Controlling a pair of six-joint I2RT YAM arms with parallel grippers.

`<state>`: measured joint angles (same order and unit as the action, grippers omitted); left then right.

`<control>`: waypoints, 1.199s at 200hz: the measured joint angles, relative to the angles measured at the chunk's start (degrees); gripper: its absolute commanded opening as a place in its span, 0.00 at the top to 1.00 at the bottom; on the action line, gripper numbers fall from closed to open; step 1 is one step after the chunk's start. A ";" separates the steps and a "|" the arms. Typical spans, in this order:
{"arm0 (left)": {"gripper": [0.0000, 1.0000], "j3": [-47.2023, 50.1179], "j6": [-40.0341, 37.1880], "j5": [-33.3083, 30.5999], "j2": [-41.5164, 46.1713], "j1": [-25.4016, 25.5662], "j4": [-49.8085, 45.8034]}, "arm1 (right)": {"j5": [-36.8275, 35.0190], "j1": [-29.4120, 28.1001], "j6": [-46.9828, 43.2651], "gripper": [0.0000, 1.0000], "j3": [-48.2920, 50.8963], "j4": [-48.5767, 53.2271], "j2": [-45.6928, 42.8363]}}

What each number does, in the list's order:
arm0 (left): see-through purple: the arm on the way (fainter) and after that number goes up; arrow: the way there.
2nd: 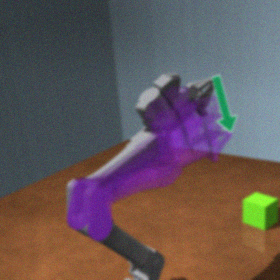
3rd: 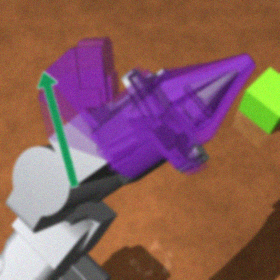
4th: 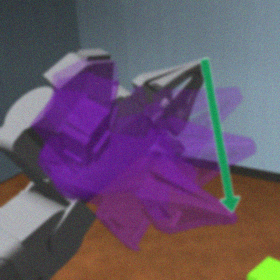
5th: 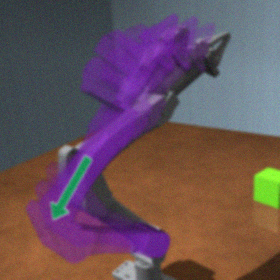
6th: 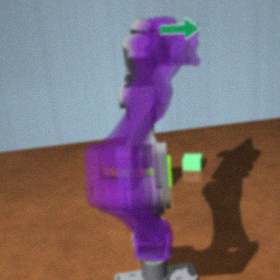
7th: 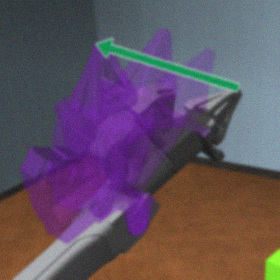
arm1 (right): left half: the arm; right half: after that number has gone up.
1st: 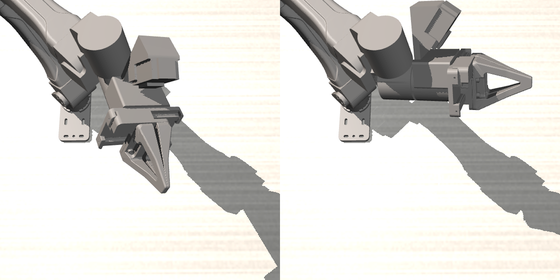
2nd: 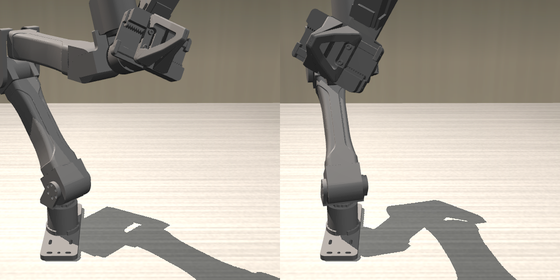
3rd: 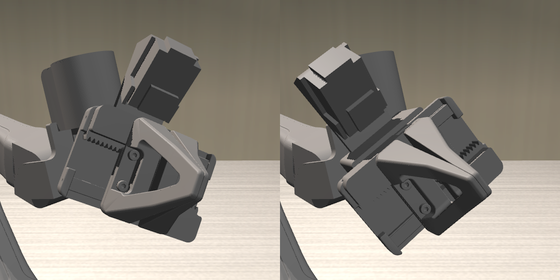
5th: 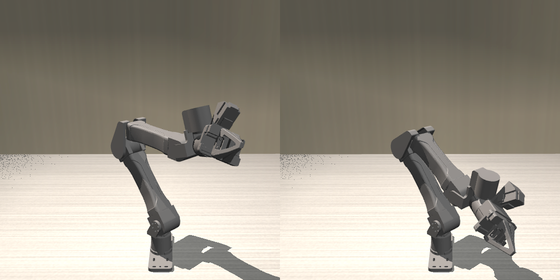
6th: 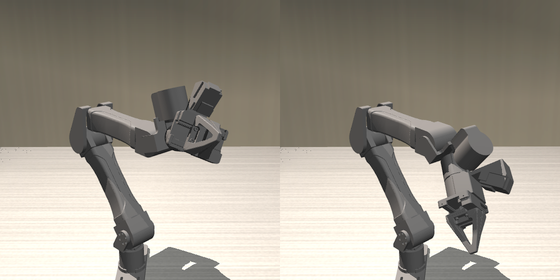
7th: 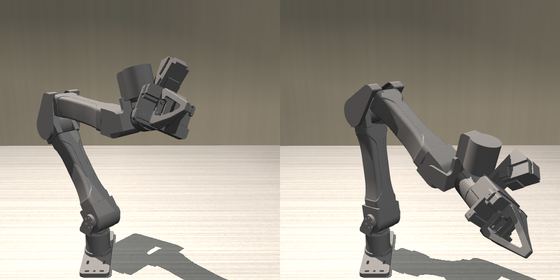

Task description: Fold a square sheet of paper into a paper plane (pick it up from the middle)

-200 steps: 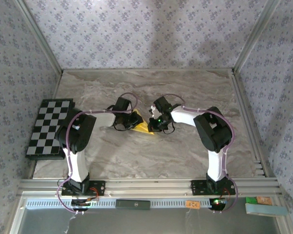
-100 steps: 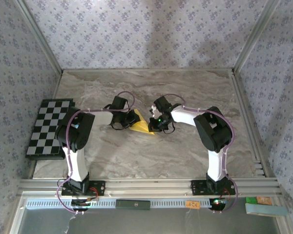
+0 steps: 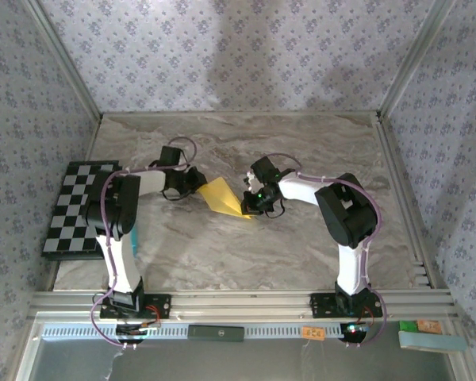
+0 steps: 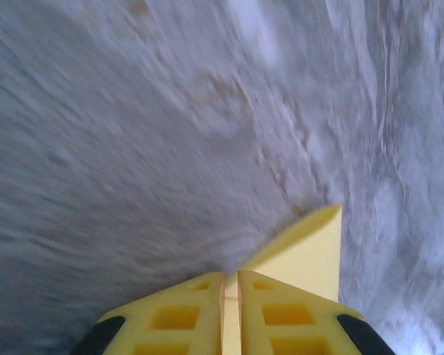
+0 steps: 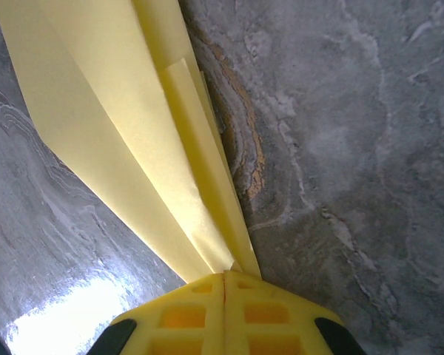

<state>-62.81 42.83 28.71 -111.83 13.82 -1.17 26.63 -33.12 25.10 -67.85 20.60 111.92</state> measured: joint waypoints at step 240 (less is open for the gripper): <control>0.91 4.52 7.54 -3.69 2.91 16.59 2.95 | 0.66 0.48 1.05 0.96 0.11 0.07 0.00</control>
<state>-58.28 50.37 25.02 -108.92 30.41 1.78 27.29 -32.64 26.15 -67.75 20.67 111.92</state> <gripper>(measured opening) 0.087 0.050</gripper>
